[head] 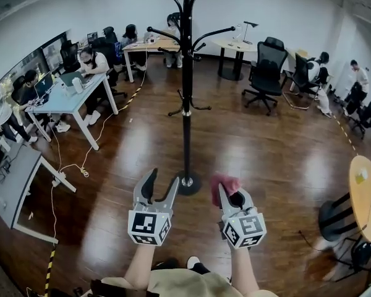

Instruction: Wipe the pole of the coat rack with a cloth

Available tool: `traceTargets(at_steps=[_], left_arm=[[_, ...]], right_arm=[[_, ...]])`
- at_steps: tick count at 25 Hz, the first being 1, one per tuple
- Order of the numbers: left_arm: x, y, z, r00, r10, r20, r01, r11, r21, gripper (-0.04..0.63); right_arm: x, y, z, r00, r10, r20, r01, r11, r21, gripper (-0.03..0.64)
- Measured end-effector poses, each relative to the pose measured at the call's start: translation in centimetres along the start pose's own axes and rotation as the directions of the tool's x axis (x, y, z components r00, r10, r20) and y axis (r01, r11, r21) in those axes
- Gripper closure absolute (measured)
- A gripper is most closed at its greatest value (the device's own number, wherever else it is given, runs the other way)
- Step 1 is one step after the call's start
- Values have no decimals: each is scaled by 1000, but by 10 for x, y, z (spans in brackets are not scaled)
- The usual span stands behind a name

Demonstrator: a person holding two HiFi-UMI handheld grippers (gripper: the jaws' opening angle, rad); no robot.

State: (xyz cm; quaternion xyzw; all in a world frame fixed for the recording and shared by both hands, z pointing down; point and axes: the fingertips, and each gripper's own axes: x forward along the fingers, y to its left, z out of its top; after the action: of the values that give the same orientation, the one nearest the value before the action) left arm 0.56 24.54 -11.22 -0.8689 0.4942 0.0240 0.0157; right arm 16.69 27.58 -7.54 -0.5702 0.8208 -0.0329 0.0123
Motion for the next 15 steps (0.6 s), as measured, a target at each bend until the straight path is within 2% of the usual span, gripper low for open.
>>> traceTargets(at_steps=[3, 7, 15], left_arm=[[14, 18, -6, 999, 38, -7, -38, 999, -7, 365], [38, 33, -13, 999, 36, -7, -36, 999, -7, 365], [112, 116, -18, 1000, 24, 21, -23, 1000, -16, 367]], right_arm=[[25, 6, -13, 998, 56, -28, -56, 998, -13, 568], [61, 12, -20, 994, 98, -44, -99, 995, -21, 568], [173, 9, -22, 994, 82, -68, -86, 994, -60, 568]])
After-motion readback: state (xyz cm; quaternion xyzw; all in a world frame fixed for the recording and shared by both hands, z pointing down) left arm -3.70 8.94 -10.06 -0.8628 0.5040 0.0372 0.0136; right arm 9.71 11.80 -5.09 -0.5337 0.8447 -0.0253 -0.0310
